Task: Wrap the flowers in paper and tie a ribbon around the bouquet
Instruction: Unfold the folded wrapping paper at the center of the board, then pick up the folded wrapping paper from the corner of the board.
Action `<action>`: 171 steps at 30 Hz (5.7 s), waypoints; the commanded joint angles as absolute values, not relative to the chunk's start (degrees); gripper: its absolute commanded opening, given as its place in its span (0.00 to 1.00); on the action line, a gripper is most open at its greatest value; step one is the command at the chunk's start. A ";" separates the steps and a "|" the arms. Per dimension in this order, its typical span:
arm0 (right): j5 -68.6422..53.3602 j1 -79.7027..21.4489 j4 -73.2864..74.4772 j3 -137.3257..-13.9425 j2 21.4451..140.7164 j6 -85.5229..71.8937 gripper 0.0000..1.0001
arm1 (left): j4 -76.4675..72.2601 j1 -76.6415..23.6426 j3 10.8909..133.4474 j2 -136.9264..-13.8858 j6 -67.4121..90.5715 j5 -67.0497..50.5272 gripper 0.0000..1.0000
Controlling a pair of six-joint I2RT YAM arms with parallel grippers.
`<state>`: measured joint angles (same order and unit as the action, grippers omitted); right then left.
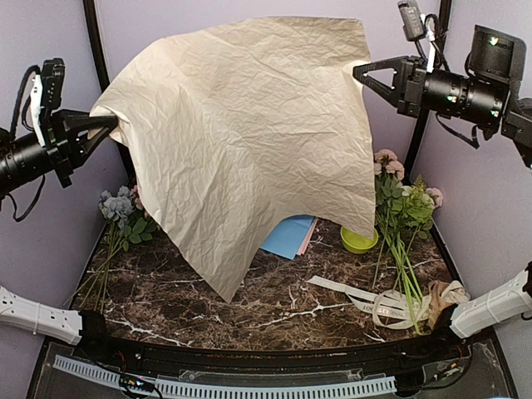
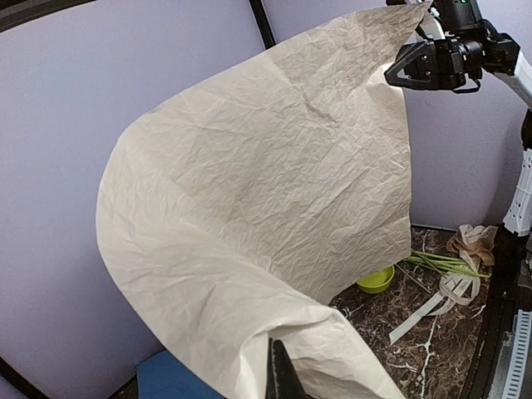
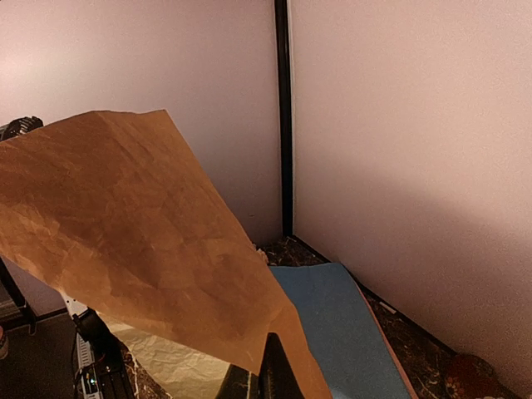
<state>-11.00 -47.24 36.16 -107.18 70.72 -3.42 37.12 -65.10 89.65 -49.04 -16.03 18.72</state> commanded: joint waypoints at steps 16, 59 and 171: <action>-2.57 -33.36 43.40 -119.03 85.47 -5.92 0.00 | 49.73 -54.20 100.88 -63.21 -5.50 22.62 0.00; -3.27 -32.77 30.72 -125.15 125.82 -5.72 0.45 | 38.46 -8.66 73.25 -92.64 -9.58 10.36 0.00; 14.33 -14.10 25.72 -62.19 92.26 -26.71 0.29 | 21.89 -30.80 70.05 -84.65 -2.56 -0.18 0.87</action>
